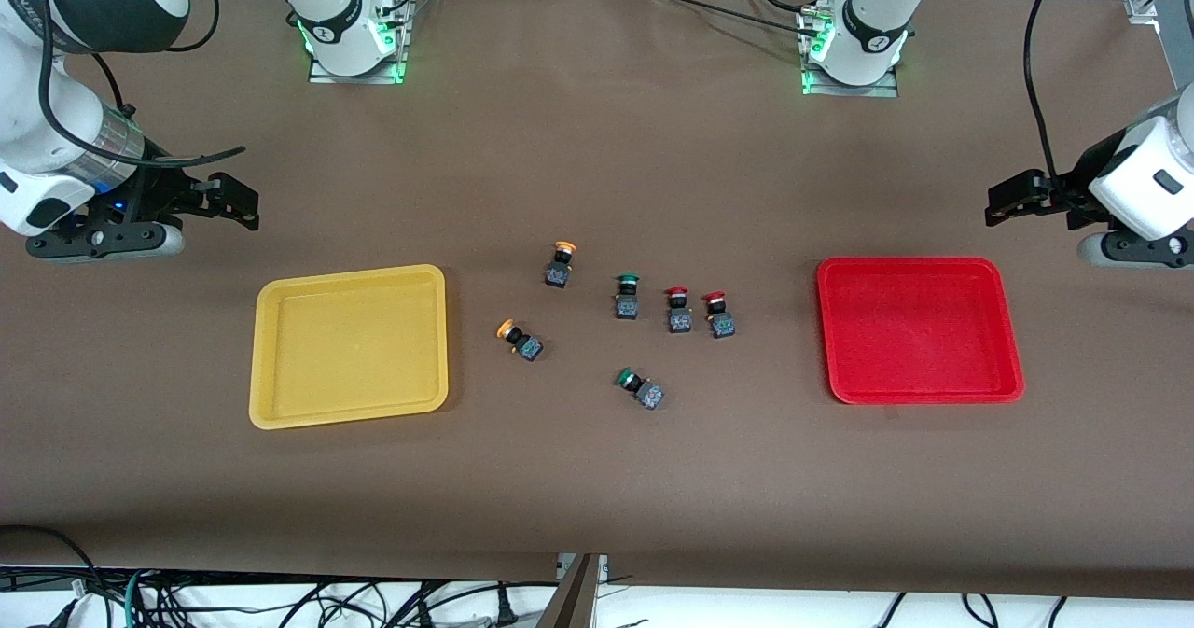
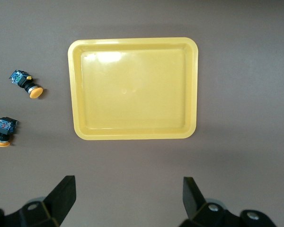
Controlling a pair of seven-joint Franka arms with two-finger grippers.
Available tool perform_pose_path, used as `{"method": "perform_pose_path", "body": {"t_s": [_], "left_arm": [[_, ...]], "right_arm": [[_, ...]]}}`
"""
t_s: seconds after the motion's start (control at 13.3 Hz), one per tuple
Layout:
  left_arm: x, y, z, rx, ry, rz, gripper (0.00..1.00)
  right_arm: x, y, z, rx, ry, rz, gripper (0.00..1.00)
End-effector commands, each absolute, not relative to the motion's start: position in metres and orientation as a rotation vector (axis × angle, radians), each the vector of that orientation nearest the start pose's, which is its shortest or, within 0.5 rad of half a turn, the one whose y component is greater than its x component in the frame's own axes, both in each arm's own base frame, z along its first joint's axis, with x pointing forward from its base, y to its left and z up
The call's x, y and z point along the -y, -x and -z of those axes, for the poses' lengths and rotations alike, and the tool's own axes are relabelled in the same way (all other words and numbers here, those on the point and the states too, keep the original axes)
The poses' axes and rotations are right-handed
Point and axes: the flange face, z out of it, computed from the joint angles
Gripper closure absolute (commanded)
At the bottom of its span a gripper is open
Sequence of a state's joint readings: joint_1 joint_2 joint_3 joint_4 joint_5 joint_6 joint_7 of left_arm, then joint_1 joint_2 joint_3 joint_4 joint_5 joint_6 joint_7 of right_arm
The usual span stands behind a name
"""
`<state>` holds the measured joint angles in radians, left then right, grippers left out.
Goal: Place red and yellow buttons in trays
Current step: 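Reach the left gripper down to a red-capped button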
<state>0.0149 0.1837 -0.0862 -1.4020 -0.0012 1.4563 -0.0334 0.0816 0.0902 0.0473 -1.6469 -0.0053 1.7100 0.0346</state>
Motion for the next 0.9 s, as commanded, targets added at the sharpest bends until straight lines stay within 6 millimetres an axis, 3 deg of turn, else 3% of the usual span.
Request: {"method": "perform_pose_path", "body": {"t_s": [0.0,0.15,0.3,0.53,0.83], "left_arm": [[0.092,-0.598,-0.585,-0.106,3.120,-0.219,0.00],[0.114,-0.603,-0.569,0.010,3.126,-0.251,0.00],[0.153,-0.614,-0.530,-0.037,3.163,-0.317,0.00],[0.207,-0.632,-0.476,-0.044,3.174,-0.267,0.00],[0.241,-0.654,-0.392,-0.063,3.190,-0.236,0.00]], "right_arm": [[-0.074,-0.588,-0.554,0.138,3.139,-0.031,0.00],[-0.074,-0.588,-0.554,0.136,3.139,-0.031,0.00],[-0.075,-0.588,-0.554,0.138,3.139,-0.031,0.00],[-0.075,-0.588,-0.554,0.138,3.139,-0.031,0.00],[-0.075,-0.588,-0.554,0.138,3.138,-0.031,0.00]]}}
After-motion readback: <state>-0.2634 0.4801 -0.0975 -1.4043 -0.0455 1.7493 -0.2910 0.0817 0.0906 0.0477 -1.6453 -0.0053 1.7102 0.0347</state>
